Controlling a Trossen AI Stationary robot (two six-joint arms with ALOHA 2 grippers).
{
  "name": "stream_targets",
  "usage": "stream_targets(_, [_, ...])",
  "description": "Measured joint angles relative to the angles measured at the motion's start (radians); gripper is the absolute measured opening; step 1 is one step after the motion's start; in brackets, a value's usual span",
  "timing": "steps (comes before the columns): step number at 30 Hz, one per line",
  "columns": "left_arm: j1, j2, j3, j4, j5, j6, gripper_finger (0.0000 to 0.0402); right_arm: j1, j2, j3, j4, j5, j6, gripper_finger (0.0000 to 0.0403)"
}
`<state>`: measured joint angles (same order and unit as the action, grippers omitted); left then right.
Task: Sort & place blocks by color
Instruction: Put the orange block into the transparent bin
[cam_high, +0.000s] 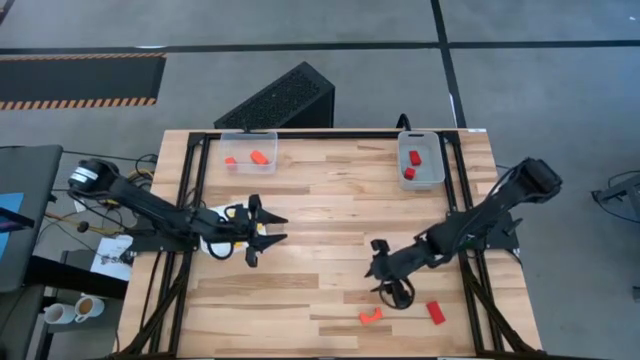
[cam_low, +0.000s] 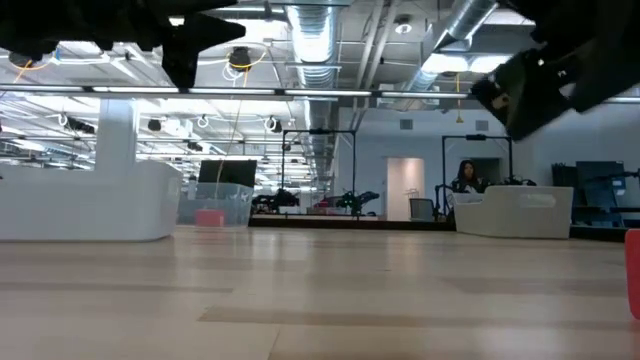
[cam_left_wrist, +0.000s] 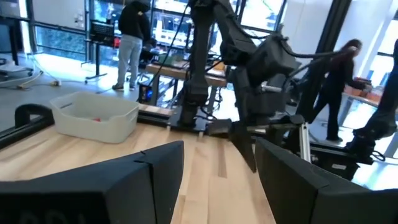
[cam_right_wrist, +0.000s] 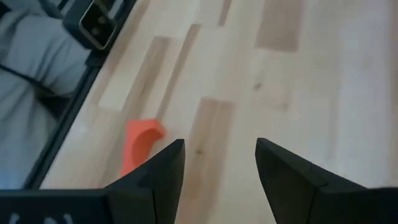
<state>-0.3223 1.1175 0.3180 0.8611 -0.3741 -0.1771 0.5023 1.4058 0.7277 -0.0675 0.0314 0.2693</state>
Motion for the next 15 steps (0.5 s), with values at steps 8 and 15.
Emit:
stream_targets(8, [-0.002,0.135,0.000,0.140,-0.002,-0.005,0.0184,0.040,0.112,0.000,0.051,-0.037,0.047,0.0218])
stream_targets(15, [-0.001,0.172,0.000,0.151,-0.005,-0.020,0.0184,0.048,0.205,0.000,0.112,-0.037,0.053,0.0218])
